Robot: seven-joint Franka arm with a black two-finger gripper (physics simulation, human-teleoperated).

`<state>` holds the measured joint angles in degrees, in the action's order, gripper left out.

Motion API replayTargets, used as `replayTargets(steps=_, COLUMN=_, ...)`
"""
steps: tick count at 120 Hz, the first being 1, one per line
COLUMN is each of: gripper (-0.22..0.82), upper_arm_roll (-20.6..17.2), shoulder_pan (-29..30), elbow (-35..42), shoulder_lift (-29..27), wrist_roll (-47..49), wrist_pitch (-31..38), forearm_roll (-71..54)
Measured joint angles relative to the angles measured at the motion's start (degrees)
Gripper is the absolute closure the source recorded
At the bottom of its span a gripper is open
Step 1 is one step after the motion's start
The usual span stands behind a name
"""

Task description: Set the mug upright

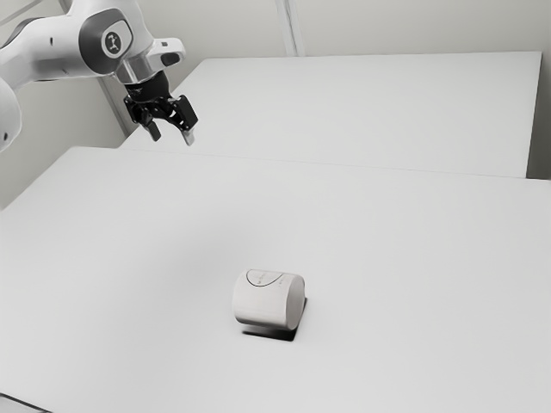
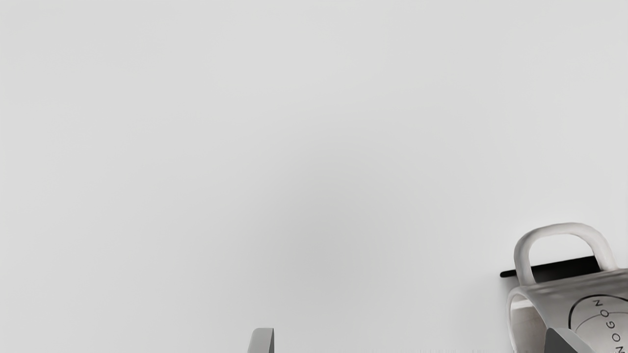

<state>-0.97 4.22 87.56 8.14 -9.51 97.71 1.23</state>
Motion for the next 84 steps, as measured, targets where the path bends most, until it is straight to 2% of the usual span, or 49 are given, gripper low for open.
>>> replayTargets(steps=36, gripper=0.0, upper_arm_roll=0.0, shoulder_pan=-0.01, elbow=0.13, shoulder_lift=-0.42, wrist_roll=-0.7, wrist_pitch=-0.19, forearm_roll=0.09)
replayTargets(steps=47, gripper=0.0, upper_arm_roll=-0.01, shoulder_pan=-0.81, elbow=3.27, shoulder_lift=-1.98, wrist_roll=-0.8, wrist_pitch=0.0, forearm_roll=0.63)
replayTargets(steps=68, gripper=0.0, upper_arm_roll=0.36, shoulder_pan=-1.46, elbow=15.95, shoulder_lift=-7.68, wrist_roll=-1.06, wrist_pitch=0.37, forearm_roll=10.62)
replayTargets(steps=84, gripper=0.0, upper_arm_roll=0.68, shoulder_pan=0.19, elbow=30.23, shoulder_lift=-15.92, wrist_roll=-1.36, wrist_pitch=4.25, forearm_roll=20.24)
